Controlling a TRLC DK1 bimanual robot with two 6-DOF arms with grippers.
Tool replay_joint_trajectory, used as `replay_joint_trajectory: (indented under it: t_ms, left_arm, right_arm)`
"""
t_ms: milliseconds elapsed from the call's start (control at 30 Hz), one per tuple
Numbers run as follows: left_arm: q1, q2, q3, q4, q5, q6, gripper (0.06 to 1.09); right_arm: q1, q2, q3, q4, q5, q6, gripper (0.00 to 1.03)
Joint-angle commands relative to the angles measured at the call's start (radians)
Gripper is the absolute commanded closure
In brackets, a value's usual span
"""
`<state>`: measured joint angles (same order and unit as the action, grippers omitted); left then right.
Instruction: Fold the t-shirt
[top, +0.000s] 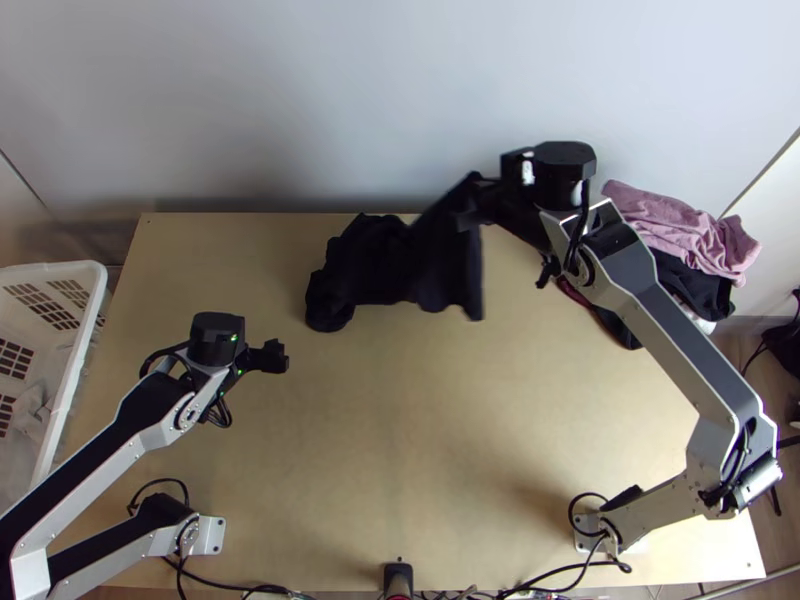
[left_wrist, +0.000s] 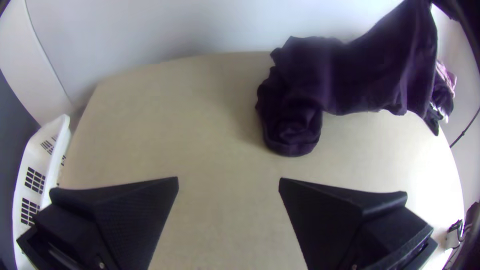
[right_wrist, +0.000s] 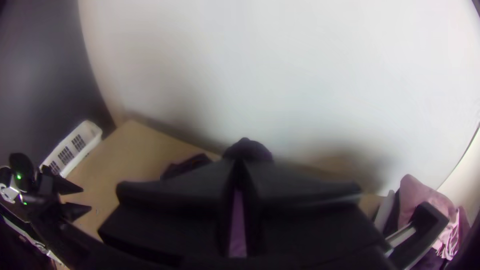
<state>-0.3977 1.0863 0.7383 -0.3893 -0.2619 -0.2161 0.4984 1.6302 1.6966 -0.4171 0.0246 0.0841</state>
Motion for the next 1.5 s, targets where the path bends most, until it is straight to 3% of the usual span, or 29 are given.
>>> replay_joint_trajectory:
  t_ms: [0, 200, 467, 500, 533, 600, 633, 900, 1233, 1467]
  left_arm:
    - [0.043, -0.034, -0.031, -0.003, 0.004, 0.055, 0.11]
    - [0.083, -0.039, -0.022, -0.002, 0.021, 0.104, 0.11]
    - [0.065, -0.029, 0.012, 0.003, 0.032, 0.1, 0.11]
    - [0.06, -0.029, 0.016, 0.003, 0.032, 0.098, 0.11]
    - [0.059, -0.031, 0.019, 0.001, 0.032, 0.098, 0.11]
    - [0.059, -0.034, 0.021, -0.005, 0.032, 0.096, 0.11]
    - [0.057, -0.035, 0.019, -0.006, 0.032, 0.096, 0.11]
    - [0.057, -0.043, 0.007, -0.008, 0.033, 0.093, 0.11]
    - [0.057, -0.054, 0.01, -0.008, 0.043, 0.084, 0.11]
    - [0.059, -0.052, 0.007, -0.008, 0.043, 0.077, 0.11]
  right_arm:
    - [-0.15, 0.002, -0.255, 0.169, -0.049, -0.033, 1.0]
    - [-0.208, 0.054, -0.44, 0.33, -0.057, -0.041, 1.0]
    - [-0.216, 0.149, -0.517, 0.502, -0.057, -0.014, 0.99]
    - [-0.216, 0.149, -0.522, 0.5, -0.057, -0.004, 0.91]
    - [-0.216, 0.143, -0.528, 0.5, -0.057, 0.014, 0.71]
    - [-0.216, 0.126, -0.54, 0.494, -0.057, 0.051, 0.2]
    - [-0.219, 0.115, -0.542, 0.475, -0.057, 0.06, 0.03]
    - [-0.25, -0.072, -0.649, 0.4, -0.057, 0.117, 0.03]
    - [-0.139, -0.3, -0.871, 0.296, -0.058, 0.146, 0.04]
    - [-0.064, -0.262, -0.93, 0.305, -0.057, 0.161, 0.04]
